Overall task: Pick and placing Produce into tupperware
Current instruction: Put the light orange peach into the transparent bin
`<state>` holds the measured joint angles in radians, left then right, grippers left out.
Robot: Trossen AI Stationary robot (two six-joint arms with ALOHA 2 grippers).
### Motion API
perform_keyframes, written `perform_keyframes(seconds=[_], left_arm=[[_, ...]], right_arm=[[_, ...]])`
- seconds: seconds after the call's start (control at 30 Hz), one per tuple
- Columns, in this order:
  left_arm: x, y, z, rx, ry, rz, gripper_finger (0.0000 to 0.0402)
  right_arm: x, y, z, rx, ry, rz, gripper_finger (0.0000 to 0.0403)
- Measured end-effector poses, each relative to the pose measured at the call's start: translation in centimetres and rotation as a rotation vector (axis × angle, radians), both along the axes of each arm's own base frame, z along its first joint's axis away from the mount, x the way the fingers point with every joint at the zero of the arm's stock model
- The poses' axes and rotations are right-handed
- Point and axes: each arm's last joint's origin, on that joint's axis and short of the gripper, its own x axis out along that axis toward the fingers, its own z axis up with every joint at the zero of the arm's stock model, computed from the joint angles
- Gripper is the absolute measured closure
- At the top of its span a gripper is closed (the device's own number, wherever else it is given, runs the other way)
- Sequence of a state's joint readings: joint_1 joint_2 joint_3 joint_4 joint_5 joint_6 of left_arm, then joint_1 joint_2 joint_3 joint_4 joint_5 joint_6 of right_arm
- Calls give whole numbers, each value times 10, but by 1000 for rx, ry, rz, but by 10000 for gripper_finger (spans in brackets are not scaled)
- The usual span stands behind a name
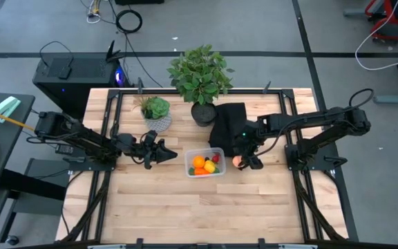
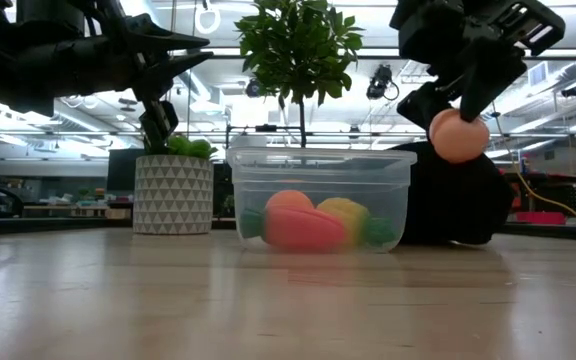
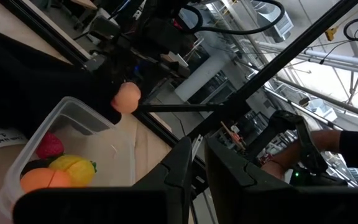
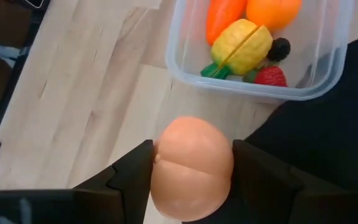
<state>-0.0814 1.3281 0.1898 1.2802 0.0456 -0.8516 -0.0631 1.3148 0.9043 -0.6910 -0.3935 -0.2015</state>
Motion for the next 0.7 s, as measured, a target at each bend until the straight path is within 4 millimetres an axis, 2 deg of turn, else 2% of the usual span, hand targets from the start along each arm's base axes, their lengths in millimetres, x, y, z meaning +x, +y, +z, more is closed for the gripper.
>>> perform_keyframes(seconds=[0.33, 0.53, 0.7], left_arm=[[0, 0, 0, 1, 0, 0, 349], [0, 0, 0, 1, -1, 0, 349], [0, 0, 0, 1, 0, 0, 349]], right_arm=[[0, -2, -1, -48, 6, -33, 185], [0, -2, -1, -67, 13, -58, 171], [0, -3, -1, -77, 13, -62, 208]])
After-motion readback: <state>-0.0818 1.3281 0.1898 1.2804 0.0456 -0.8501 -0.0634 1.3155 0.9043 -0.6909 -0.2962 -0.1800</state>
